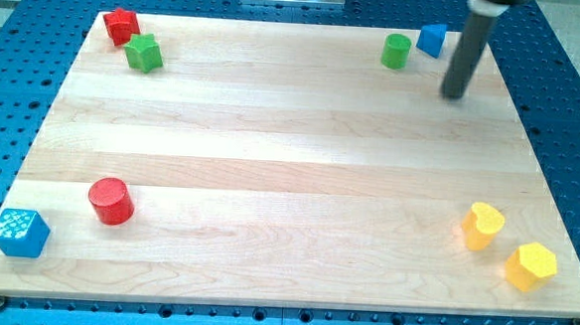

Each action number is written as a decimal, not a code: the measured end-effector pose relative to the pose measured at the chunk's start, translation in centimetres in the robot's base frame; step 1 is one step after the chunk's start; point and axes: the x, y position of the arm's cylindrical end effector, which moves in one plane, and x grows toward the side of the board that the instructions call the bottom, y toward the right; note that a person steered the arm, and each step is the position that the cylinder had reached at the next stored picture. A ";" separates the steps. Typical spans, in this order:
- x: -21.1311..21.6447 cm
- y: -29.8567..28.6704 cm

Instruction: Move the green circle into the blue triangle

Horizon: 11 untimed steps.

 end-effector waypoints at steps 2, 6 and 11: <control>-10.5 7.3; -5.6 -12.6; -5.8 -11.2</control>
